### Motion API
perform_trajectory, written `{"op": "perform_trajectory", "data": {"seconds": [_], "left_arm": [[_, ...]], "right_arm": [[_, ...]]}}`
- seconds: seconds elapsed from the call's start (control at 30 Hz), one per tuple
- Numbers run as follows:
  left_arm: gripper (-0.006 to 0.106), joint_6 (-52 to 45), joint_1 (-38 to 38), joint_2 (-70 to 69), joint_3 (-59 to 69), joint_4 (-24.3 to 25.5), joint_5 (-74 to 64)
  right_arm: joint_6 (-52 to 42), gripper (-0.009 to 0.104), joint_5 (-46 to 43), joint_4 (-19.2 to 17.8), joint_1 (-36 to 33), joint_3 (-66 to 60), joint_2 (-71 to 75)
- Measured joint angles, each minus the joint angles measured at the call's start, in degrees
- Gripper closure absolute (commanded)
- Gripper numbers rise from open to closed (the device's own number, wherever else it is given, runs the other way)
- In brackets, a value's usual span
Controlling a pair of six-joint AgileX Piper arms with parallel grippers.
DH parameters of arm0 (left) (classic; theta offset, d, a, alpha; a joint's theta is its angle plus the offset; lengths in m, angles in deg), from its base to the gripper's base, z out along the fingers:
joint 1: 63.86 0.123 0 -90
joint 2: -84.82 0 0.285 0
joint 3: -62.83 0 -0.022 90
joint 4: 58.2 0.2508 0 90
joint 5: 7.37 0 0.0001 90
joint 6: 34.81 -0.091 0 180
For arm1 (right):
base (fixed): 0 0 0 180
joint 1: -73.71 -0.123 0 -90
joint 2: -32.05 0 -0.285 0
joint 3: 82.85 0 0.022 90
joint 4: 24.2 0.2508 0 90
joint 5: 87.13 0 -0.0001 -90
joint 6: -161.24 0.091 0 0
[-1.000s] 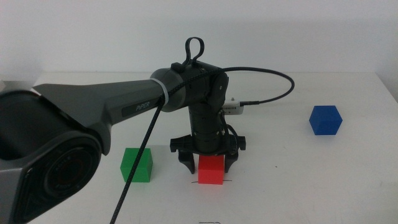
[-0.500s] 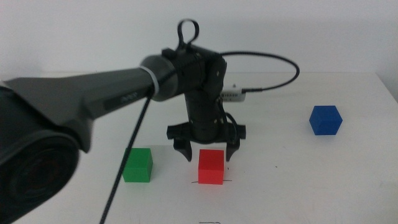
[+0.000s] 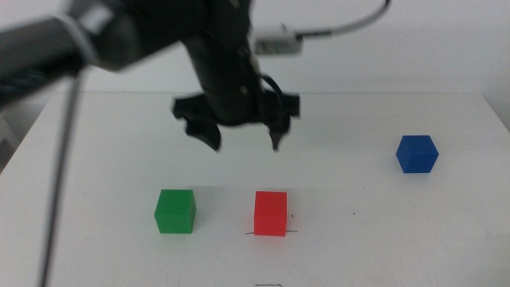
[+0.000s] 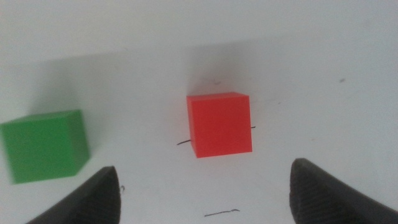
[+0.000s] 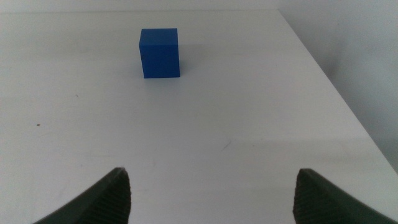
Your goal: Stack red cubes first, then green, then blue cubes in a specific spot.
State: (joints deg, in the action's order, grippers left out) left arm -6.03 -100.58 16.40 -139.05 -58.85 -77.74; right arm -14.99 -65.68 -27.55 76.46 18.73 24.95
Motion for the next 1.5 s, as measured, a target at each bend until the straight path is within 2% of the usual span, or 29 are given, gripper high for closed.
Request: {"op": "perform_trajectory", "data": {"seconds": [0.27, 0.43, 0.63, 0.97, 1.2, 1.5], "left_arm": [[0.007, -2.2, 4.9, -8.1, 0.6, 1.2, -0.8], [0.007, -8.7, 10.8, -10.9, 5.3, 0.6, -0.8], [0.007, -10.4, 16.7, -12.1, 11.7, 0.0, -0.8], [0.007, -11.6, 17.3, -8.7, 16.0, -1.2, -0.6], [0.007, -14.9, 17.3, -2.0, 16.1, -4.9, 0.8], [0.007, -15.5, 17.3, 4.9, 16.1, -5.1, 4.5]], "right_arm": [[0.0, 0.028, 0.0, 0.0, 0.0, 0.0, 0.0], [0.0, 0.028, 0.0, 0.0, 0.0, 0.0, 0.0], [0.0, 0.028, 0.0, 0.0, 0.0, 0.0, 0.0], [0.0, 0.028, 0.0, 0.0, 0.0, 0.0, 0.0], [0.0, 0.028, 0.0, 0.0, 0.0, 0.0, 0.0], [0.0, 0.028, 0.0, 0.0, 0.0, 0.0, 0.0]]}}
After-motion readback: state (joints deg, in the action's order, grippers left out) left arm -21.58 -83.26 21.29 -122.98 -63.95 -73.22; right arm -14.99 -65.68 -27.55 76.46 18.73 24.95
